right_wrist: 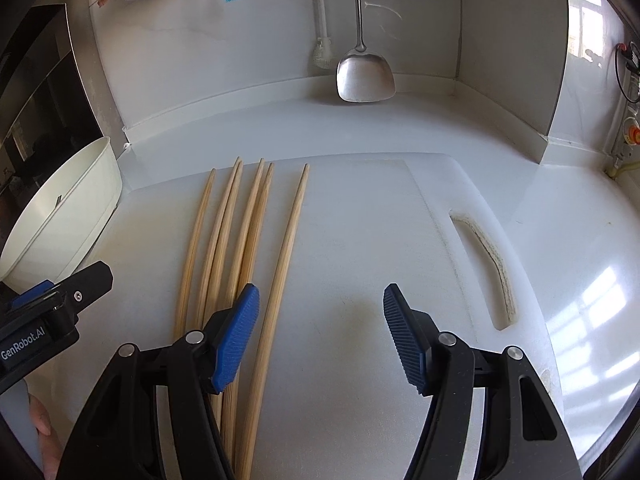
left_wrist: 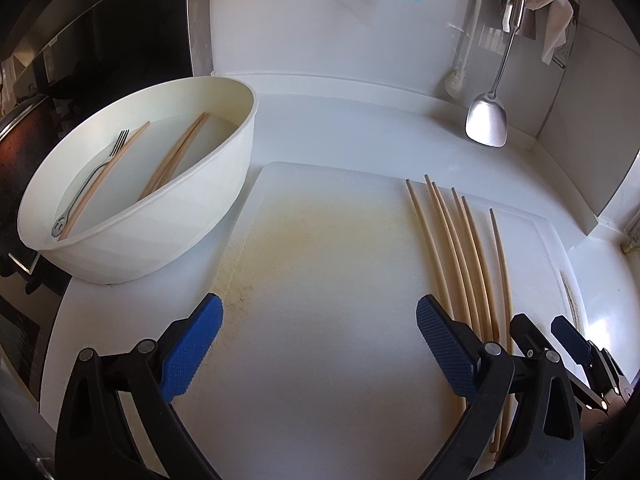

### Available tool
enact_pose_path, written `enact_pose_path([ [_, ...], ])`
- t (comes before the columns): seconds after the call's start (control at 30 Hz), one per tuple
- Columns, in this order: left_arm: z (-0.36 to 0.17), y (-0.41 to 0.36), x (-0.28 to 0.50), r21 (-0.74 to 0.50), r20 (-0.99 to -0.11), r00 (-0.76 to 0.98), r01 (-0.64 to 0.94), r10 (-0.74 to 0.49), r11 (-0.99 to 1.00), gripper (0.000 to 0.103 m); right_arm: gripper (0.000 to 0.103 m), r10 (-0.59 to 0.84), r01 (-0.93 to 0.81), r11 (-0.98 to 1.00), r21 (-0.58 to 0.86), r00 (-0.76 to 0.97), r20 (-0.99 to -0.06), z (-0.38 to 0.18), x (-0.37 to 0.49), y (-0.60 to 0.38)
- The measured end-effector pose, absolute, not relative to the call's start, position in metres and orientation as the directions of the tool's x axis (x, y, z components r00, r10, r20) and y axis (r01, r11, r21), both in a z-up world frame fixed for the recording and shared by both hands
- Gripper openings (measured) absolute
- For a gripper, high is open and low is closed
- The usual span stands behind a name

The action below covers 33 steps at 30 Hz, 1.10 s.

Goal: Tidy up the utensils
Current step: 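Close the right tool on a single wooden chopstick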

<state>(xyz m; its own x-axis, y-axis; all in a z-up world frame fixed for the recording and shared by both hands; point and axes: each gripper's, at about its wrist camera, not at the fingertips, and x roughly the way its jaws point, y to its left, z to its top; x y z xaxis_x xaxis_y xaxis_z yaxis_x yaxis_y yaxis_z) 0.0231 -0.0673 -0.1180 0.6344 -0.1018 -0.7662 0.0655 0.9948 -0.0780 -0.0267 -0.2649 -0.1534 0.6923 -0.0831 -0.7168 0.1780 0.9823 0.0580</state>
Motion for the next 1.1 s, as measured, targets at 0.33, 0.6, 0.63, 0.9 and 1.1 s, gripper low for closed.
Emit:
enact_pose_path([
  [0.33,-0.122,-0.074,0.025,-0.075,-0.772,0.627,0.073,-0.104,0.994,0.096,0.062,-0.119,0.174,0.985,0.002,0.684,-0.72,-0.159,-0.022,-0.261],
  [0.6,-0.128,-0.081,0.028,-0.076,-0.784,0.612,0.077,-0.107,0.994,0.096,0.04,-0.107,0.139,0.99,-0.013,0.697,-0.709,-0.158,-0.022,-0.257],
  [0.63,-0.128,-0.082,0.028,-0.075,-0.784,0.611,0.079,-0.108,0.994,0.096,0.036,-0.105,0.139,0.99,-0.009,0.698,-0.708,-0.158,-0.023,-0.258],
  [0.9,-0.134,-0.096,0.03,-0.068,-0.795,0.597,0.096,-0.112,0.993,0.096,0.007,-0.129,0.168,0.986,-0.014,0.696,-0.707,-0.157,-0.024,-0.273],
  [1.1,-0.14,-0.106,0.037,-0.071,-0.803,0.583,0.109,-0.122,0.991,0.096,0.007,-0.128,0.172,0.985,-0.01,0.697,-0.706,-0.157,-0.025,-0.277],
])
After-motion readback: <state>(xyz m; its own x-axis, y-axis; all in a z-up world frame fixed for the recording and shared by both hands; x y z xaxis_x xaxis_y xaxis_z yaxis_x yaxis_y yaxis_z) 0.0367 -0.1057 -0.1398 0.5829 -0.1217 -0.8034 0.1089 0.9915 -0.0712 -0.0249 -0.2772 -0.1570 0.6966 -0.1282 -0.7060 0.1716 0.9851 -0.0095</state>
